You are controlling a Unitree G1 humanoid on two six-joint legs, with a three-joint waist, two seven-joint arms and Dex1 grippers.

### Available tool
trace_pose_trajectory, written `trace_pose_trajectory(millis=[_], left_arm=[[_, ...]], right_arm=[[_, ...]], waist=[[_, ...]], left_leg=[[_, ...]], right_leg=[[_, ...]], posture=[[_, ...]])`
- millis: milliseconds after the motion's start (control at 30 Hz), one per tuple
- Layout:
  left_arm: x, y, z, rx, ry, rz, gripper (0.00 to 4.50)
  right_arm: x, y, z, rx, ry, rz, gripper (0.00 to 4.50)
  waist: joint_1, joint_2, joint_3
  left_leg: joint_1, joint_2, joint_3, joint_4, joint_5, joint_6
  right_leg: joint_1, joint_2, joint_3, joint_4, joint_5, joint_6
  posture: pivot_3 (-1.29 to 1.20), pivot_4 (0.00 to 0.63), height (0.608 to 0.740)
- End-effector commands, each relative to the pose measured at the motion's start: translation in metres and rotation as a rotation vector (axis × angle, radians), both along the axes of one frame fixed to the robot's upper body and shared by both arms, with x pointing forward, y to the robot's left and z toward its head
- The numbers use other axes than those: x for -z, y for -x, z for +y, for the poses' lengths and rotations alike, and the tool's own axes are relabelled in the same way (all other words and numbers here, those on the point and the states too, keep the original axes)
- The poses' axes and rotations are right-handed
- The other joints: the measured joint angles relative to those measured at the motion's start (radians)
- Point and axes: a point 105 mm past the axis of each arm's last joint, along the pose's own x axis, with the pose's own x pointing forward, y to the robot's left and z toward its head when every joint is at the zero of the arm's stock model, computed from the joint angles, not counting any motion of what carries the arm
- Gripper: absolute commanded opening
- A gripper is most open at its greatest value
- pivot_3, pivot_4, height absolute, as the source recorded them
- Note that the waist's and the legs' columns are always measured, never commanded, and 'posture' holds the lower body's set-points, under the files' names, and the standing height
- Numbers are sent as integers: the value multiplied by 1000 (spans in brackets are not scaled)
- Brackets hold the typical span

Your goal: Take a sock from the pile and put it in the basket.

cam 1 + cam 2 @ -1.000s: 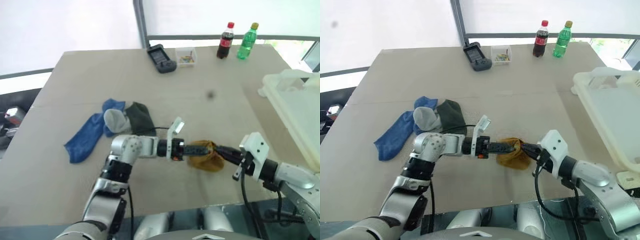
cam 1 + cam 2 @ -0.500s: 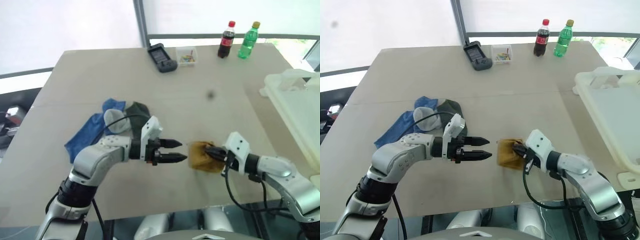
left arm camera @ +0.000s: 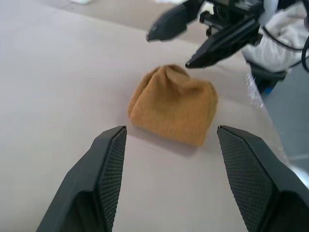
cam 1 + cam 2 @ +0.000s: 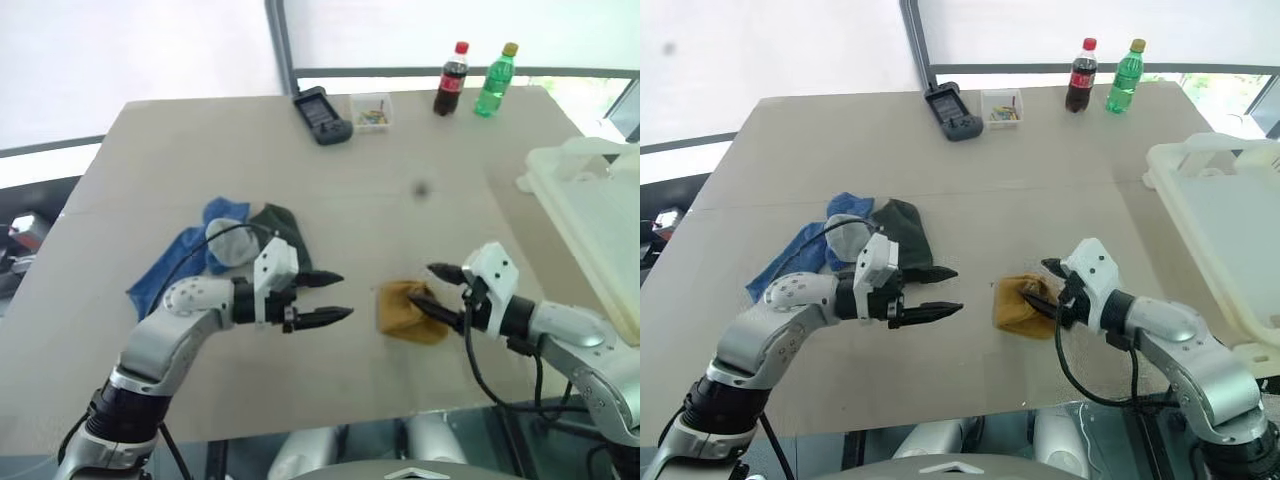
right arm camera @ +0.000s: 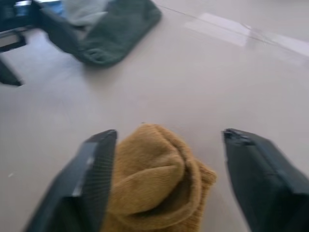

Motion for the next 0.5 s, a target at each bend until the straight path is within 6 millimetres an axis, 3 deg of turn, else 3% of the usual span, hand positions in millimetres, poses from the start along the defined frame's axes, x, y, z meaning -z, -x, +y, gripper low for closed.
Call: trace_pose_trajectory(millis=[33,200,400,500], left_arm=[[-2,4,1,20,-11,-31,3162],[-2,6,5,7,-18,-47,3162],[-3,5,6,-18,-12,-60,3162],[-3,2,5,-33,-10,-67,3162]], right_arm=[[2,-2,2,37,-22,51,4440],[36,1,-3,65,117,170,4440],[61,5,-11,86,201,255,4440],[63,5,-12,69,218,236,3204]], waist=[[0,0,0],[0,1,0],[-1,1,0],[1,1,0]], left_leg=[[0,0,0,0,0,0],[0,0,0,0,0,0],[0,0,0,0,0,1],[0,0,0,0,0,1]], right_leg=[[0,0,0,0,0,0],[0,0,0,-1,0,0],[0,0,0,-1,0,0],[0,0,0,-1,0,0]], posture=[[0,150,740],[0,150,740],[0,150,740],[0,150,740]])
